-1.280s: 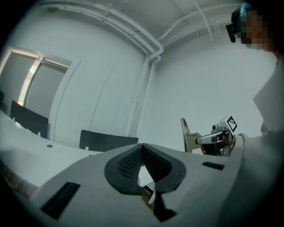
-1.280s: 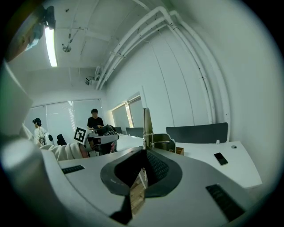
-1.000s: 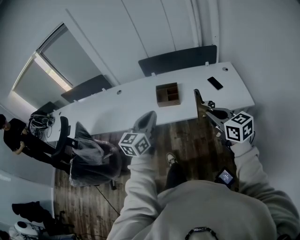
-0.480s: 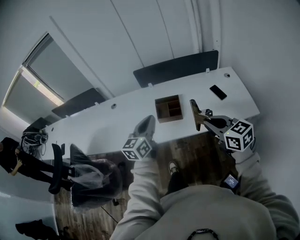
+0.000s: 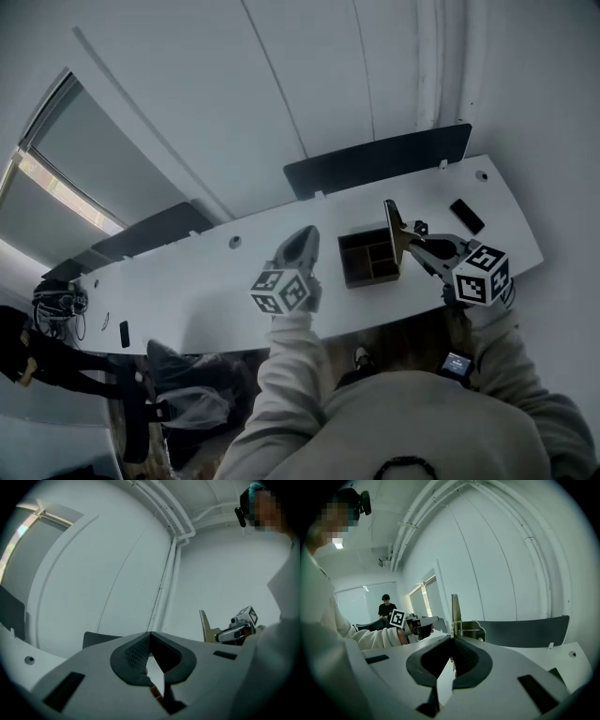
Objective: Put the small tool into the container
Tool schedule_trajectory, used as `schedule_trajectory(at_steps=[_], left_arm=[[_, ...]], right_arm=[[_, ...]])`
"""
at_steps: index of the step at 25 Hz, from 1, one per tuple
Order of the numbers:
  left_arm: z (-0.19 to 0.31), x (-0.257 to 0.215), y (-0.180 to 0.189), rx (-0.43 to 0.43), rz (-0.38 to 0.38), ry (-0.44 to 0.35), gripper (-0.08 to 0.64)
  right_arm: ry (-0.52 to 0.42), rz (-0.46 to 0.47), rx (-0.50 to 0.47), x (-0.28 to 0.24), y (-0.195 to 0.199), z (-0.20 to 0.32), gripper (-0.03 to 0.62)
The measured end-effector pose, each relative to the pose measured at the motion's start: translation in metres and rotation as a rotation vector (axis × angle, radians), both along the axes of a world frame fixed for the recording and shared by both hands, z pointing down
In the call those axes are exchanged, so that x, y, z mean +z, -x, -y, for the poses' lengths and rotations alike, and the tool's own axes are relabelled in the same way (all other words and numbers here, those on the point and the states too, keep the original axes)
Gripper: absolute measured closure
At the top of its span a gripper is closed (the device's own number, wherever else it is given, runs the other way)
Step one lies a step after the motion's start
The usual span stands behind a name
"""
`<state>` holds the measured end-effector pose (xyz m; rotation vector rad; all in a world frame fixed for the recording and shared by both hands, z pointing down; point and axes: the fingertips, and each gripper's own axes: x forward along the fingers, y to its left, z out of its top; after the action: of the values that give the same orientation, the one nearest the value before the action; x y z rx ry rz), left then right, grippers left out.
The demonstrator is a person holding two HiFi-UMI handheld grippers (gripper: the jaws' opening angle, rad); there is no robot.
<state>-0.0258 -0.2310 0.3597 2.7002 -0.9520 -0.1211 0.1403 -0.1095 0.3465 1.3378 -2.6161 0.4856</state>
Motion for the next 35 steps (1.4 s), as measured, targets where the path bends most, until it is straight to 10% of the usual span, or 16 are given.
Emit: schedule_trajectory(at_steps=[10,27,35], left_arm=[[0.111,0.030,0.043,-0.177,-0.010,0.067,0.563],[0.117,-0.030,-0.017,-0.043,0.212,-0.201,0.563],[0.108,-0.025,-0.024,0.020,0.175,-0.171,0.563]], right_arm=[[0.057,-0.027,0.038,0.018,0.013,0.099,0.571],[0.003,-0.091,-0.021,-0.010,-0.012,0.193,0.571],[0.014,-0.109,-0.096,0.001,0.000,0.205,0.571]])
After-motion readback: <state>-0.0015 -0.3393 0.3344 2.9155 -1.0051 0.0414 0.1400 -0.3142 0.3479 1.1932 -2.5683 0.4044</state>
